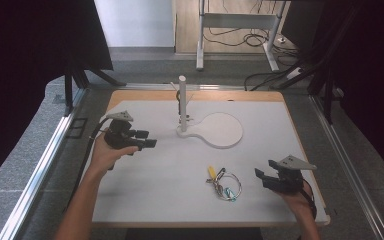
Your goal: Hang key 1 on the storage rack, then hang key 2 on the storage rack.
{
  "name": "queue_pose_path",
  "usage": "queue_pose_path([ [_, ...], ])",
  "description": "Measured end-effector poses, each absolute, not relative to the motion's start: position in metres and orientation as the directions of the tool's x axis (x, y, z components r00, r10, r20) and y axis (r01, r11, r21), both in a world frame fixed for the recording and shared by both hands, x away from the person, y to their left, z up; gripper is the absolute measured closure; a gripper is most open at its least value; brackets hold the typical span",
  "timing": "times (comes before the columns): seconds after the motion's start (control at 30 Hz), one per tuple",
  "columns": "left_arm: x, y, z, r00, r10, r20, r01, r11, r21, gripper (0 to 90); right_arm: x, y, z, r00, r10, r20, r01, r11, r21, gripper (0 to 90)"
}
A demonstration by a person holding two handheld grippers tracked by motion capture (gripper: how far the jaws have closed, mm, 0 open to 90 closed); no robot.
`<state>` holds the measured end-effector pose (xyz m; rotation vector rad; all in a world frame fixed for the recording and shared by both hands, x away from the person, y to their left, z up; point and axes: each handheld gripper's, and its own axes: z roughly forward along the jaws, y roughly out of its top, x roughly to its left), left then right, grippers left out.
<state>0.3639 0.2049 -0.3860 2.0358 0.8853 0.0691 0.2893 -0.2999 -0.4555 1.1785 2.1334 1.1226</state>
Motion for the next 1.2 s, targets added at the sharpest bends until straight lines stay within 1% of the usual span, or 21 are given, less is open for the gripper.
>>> queue_pose_path([
  [0.07, 0.358, 0.203, -0.392, 0.748, 0.613, -0.254, 0.553, -0.365, 0.749, 43.2, 0.289, -0.298, -0.456, -0.542, 0.840, -0.010, 0.472, 0.314, 0.824, 36.1],
  [0.17, 0.348, 0.203, -0.401, 0.749, 0.607, -0.264, 0.552, -0.352, 0.756, 42.9, 0.289, -0.298, -0.456, -0.551, 0.835, -0.016, 0.469, 0.325, 0.821, 36.5],
  [0.23, 0.341, 0.202, -0.408, 0.749, 0.616, -0.245, 0.545, -0.362, 0.756, 42.8, 0.290, -0.298, -0.454, -0.554, 0.833, -0.018, 0.467, 0.328, 0.821, 36.5],
  [0.4, 0.335, 0.202, -0.416, 0.743, 0.625, -0.240, 0.554, -0.371, 0.745, 42.5, 0.290, -0.297, -0.448, -0.555, 0.831, -0.033, 0.461, 0.340, 0.820, 36.7],
  [0.53, 0.333, 0.205, -0.419, 0.733, 0.640, -0.231, 0.557, -0.370, 0.743, 42.2, 0.293, -0.296, -0.447, -0.562, 0.825, -0.058, 0.471, 0.377, 0.798, 36.3],
  [0.73, 0.335, 0.207, -0.423, 0.726, 0.642, -0.247, 0.568, -0.357, 0.742, 41.8, 0.298, -0.290, -0.438, -0.608, 0.792, -0.055, 0.479, 0.421, 0.770, 36.8],
  [0.87, 0.332, 0.210, -0.427, 0.714, 0.656, -0.246, 0.570, -0.339, 0.749, 42.4, 0.305, -0.284, -0.436, -0.633, 0.772, -0.054, 0.492, 0.455, 0.742, 39.0],
  [0.97, 0.326, 0.211, -0.427, 0.719, 0.652, -0.241, 0.563, -0.343, 0.752, 42.0, 0.312, -0.275, -0.432, -0.678, 0.734, -0.034, 0.503, 0.497, 0.707, 39.5],
  [1.2, 0.321, 0.213, -0.425, 0.719, 0.644, -0.261, 0.566, -0.326, 0.757, 41.6, 0.323, -0.261, -0.428, -0.707, 0.707, -0.016, 0.521, 0.537, 0.664, 41.3],
])
